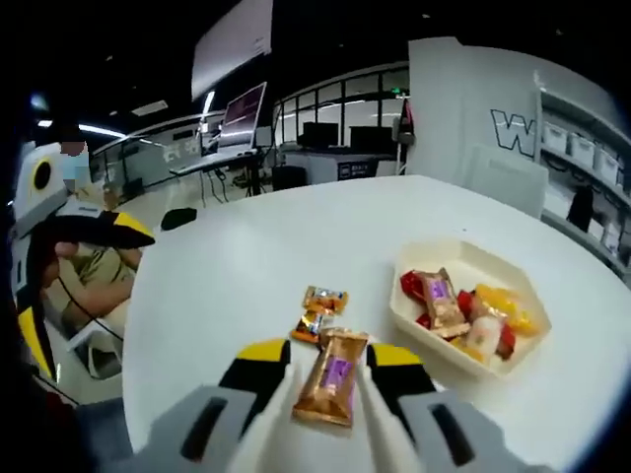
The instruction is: Place the target food into the container with the food tongs after gripping and lifting it, then release it inside without dropping or visibly crushing the food.
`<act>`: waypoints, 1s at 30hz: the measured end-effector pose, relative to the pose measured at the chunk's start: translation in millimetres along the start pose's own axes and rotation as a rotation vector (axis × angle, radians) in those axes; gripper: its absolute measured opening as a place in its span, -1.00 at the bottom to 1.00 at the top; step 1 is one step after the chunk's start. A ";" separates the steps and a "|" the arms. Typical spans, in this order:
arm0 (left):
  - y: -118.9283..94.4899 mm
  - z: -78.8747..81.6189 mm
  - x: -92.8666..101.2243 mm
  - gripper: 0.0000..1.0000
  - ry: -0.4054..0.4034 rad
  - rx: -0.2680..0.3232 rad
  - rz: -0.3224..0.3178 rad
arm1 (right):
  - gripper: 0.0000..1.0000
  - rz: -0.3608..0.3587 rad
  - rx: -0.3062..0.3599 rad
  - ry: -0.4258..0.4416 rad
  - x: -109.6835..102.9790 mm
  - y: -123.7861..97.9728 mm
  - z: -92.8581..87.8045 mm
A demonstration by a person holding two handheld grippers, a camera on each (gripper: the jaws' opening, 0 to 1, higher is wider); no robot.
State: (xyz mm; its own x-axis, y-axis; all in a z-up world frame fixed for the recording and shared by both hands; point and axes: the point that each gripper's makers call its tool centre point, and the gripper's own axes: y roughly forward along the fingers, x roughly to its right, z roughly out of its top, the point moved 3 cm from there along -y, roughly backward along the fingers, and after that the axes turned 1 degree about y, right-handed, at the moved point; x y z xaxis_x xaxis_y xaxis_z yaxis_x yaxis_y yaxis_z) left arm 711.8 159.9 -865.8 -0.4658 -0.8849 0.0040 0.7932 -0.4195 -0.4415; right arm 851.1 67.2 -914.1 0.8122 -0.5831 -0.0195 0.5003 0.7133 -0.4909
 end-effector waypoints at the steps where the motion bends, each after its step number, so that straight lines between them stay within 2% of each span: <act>1: -0.3 -0.1 -0.3 0.89 0.000 0.000 0.001 | -0.49 -0.001 -0.001 0.001 -0.1 0.7 -0.3; 8: -1.5 -1.3 -2.5 0.89 -0.002 -0.003 0.006 | -0.49 -0.025 -0.015 -0.018 0.6 6.8 -7.5; 10: -1.1 -1.9 -2.8 0.89 -0.004 -0.004 0.006 | -0.49 -0.027 -0.037 -0.040 1.1 7.9 -11.8; 12: -0.2 -2.3 -3.0 0.89 -0.005 -0.005 0.006 | -0.49 -0.024 -0.026 -0.014 2.6 7.8 -10.8; 17: 1.2 -2.4 -1.6 0.89 -0.004 -0.006 0.000 | -0.50 -0.018 -0.026 -0.018 2.2 6.7 -10.5; 20: 1.4 -2.9 -2.5 0.89 -0.007 -0.005 0.001 | -0.60 -0.031 -0.028 -0.008 3.6 6.1 -10.6; 23: 0.5 -4.2 -2.4 0.89 -0.008 -0.005 0.001 | -0.66 -0.034 -0.019 0.043 5.1 4.8 -11.0; 30: -0.2 -3.6 -2.1 0.92 -0.025 0.011 -0.001 | -0.65 -0.029 -0.018 0.077 4.6 -0.4 -12.7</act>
State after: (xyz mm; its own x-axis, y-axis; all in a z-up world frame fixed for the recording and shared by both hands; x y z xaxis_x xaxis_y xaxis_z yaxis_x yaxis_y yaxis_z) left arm 711.2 162.6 -869.0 -0.4568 -0.8892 0.0269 0.7969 -0.4224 -0.4319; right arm 850.9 59.3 -925.1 0.7716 -0.6321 -0.0714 0.5174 0.6888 -0.5079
